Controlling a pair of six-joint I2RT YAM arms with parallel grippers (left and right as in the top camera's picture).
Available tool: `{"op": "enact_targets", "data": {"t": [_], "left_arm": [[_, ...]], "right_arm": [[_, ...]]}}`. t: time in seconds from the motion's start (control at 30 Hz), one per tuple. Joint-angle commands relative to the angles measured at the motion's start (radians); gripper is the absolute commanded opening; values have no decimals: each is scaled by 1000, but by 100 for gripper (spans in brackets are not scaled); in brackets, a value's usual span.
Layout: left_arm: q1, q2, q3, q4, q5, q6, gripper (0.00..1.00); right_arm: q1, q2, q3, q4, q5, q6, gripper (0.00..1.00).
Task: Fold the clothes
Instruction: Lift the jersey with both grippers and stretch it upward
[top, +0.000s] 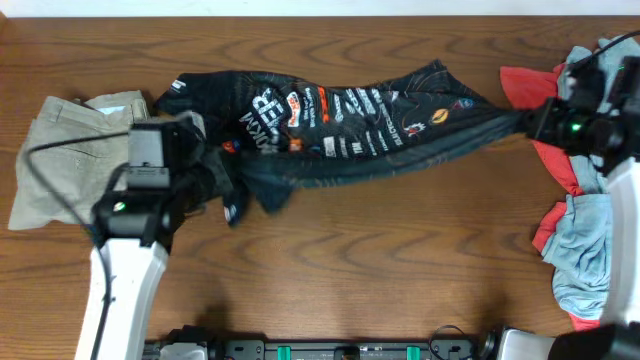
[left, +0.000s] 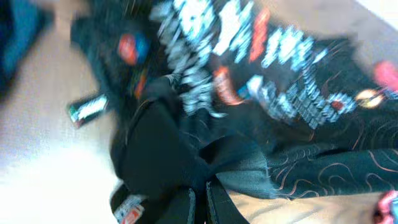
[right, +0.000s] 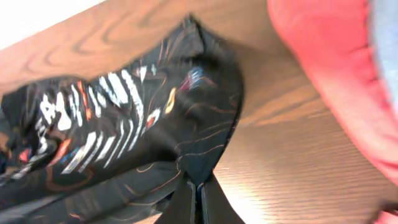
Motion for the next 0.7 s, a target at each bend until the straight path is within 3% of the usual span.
{"op": "enact_targets", "data": {"t": [0.0,0.43,0.67], "left_arm": [[5,-61,87,-3,-10,34,6],[25,-215,385,8,-10,36,6],[25,-221,439,65,-10,67,6]], "right_arm": [[-18,-59,79,-22,51,-14,1],[-161,-172,386,-111,43,-14,1],[-162,-194,476,-97,40,8,1]]}}
